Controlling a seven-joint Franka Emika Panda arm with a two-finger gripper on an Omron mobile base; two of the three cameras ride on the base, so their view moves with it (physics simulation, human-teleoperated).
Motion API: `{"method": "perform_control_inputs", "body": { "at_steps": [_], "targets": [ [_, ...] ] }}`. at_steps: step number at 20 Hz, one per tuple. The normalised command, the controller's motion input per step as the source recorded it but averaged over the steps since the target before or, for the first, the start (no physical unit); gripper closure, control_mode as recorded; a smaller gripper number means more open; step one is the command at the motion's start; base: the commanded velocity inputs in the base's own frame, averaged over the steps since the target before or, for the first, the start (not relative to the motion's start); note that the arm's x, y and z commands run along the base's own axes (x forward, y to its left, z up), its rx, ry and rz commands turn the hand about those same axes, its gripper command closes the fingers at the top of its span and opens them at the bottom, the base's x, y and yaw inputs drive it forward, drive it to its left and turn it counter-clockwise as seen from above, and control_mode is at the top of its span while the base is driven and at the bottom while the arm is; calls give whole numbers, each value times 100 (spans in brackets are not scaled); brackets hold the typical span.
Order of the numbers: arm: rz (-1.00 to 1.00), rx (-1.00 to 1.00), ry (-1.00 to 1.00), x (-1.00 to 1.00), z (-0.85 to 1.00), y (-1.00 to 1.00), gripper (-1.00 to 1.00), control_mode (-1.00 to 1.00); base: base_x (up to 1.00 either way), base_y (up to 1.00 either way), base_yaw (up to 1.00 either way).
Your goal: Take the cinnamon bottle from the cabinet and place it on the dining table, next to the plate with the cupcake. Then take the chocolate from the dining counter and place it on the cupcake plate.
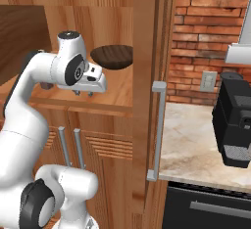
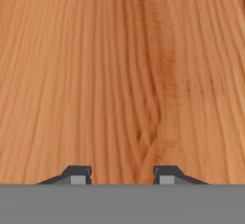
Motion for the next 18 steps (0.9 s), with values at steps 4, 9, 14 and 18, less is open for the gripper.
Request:
{"method": "perform_control_inputs", "body": {
  "at_steps": [4, 9, 14, 18],
  "targets": [
    [1, -3, 1, -2, -6, -2, -100, -100, 0, 0, 0],
    [4, 0, -3, -3, 11, 9, -100, -100, 0, 0, 0],
    [0, 4, -24, 1, 49, 60, -100, -100, 0, 0, 0],
    [0, 6, -23, 0, 43, 96, -100, -100, 0, 0, 0]
  ]
}}
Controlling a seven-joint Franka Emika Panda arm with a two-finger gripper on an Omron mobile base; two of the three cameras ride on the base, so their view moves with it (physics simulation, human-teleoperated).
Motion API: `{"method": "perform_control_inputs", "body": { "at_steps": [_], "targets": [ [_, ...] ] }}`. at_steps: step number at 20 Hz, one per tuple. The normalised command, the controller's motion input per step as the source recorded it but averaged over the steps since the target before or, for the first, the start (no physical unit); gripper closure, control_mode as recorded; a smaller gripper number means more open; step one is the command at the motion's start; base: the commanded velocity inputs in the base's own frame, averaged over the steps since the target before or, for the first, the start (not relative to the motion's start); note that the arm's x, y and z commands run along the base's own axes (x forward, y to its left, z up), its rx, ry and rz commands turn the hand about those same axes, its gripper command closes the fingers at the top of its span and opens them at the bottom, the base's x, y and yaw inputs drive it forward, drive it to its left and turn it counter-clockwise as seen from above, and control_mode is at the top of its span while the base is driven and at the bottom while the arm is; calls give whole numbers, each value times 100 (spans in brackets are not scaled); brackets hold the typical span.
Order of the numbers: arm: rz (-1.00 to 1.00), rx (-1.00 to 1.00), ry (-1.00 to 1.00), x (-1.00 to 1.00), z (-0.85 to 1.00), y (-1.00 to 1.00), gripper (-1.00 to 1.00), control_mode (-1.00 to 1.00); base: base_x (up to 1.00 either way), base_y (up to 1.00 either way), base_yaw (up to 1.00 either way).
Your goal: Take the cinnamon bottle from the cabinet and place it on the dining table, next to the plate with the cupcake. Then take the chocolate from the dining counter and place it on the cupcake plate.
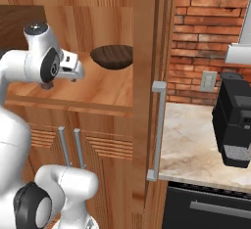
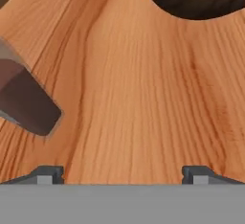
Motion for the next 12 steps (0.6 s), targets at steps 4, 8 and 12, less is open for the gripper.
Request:
{"method": "perform_control_inputs", "body": {
  "at_steps": [4, 8, 12],
  "targets": [
    [0, 1, -11, 8, 18, 95, -100, -100, 0, 0, 0],
    [4, 3, -8, 35, 16, 59, -100, -100, 0, 0, 0],
    [0, 0, -1, 34, 26, 29, -100, -100, 0, 0, 0]
  ]
}}
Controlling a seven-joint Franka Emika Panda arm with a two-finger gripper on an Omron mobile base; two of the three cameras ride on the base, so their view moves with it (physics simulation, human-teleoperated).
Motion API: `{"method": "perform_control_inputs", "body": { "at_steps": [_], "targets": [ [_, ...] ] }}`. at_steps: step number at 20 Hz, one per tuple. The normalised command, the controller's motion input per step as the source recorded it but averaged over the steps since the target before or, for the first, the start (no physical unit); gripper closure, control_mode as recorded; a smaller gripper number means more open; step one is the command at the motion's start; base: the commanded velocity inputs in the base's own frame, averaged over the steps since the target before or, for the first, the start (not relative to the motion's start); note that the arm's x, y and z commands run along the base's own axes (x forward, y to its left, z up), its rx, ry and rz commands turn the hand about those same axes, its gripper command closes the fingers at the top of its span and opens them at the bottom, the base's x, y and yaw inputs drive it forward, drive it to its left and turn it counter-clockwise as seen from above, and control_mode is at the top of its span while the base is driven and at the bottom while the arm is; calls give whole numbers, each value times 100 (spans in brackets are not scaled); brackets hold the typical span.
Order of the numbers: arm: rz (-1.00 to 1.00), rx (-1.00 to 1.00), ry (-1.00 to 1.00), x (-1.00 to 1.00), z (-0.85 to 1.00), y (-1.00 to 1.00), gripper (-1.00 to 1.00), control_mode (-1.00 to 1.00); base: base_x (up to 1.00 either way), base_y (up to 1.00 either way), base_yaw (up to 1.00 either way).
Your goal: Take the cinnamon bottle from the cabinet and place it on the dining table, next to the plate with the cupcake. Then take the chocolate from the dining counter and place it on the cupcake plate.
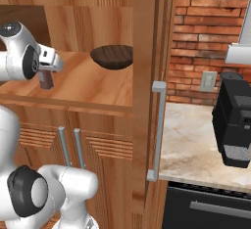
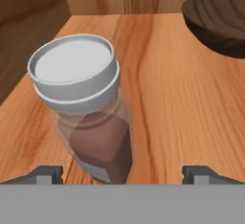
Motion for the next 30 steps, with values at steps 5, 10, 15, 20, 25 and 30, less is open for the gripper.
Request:
{"method": "perform_control_inputs", "body": {
  "at_steps": [5, 10, 15, 20, 25, 30],
  "targets": [
    [2, 0, 1, 12, 5, 25, -100, -100, 0, 0, 0],
    [9, 0, 0, 13, -11, 2, -100, -100, 0, 0, 0],
    [5, 0, -1, 0, -26, 0, -100, -100, 0, 0, 0],
    [1, 0, -2, 13, -13, 1, -100, -100, 0, 0, 0],
    [0, 0, 0, 13, 0, 0, -100, -100, 0, 0, 0],
    [0, 0, 0, 13, 0, 0, -100, -100, 0, 0, 0]
  ]
}}
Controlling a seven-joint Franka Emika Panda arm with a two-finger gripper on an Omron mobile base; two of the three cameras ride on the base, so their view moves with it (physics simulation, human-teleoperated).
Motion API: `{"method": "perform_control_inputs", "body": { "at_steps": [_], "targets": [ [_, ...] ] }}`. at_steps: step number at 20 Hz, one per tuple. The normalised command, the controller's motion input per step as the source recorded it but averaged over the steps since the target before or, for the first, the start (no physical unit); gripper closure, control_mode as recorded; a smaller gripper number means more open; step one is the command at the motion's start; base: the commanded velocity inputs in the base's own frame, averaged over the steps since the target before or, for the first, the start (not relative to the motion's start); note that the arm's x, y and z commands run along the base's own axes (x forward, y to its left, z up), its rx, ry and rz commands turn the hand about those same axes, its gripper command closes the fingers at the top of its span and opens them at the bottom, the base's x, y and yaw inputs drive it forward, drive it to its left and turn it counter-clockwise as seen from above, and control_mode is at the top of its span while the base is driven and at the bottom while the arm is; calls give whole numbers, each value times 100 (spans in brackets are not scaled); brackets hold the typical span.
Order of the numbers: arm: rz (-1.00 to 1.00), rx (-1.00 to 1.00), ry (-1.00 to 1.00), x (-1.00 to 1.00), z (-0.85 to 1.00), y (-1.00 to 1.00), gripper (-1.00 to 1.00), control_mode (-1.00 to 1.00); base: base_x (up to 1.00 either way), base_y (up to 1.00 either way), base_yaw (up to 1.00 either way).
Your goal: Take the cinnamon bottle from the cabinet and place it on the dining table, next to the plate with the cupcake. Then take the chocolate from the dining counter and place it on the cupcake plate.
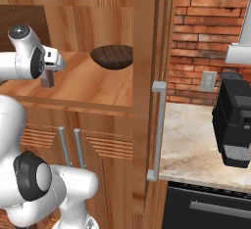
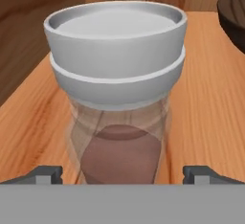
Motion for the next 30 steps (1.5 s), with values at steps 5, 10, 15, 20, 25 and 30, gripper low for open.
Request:
{"method": "perform_control_inputs", "body": {
  "at_steps": [5, 10, 15, 20, 25, 30],
  "targets": [
    [0, 0, -5, 7, 0, 0, -100, -100, 0, 0, 0],
    [0, 0, -4, 0, -9, 0, 100, -100, 0, 0, 0],
    [0, -1, 0, 0, -5, 0, 100, -100, 0, 0, 0],
    [0, 0, 0, -43, 18, 0, 100, -100, 0, 0, 0],
    [2, 0, -2, -98, 42, -24, 100, -100, 0, 0, 0],
    [0, -3, -3, -87, 46, -72, 100, -100, 0, 0, 0]
  ]
}}
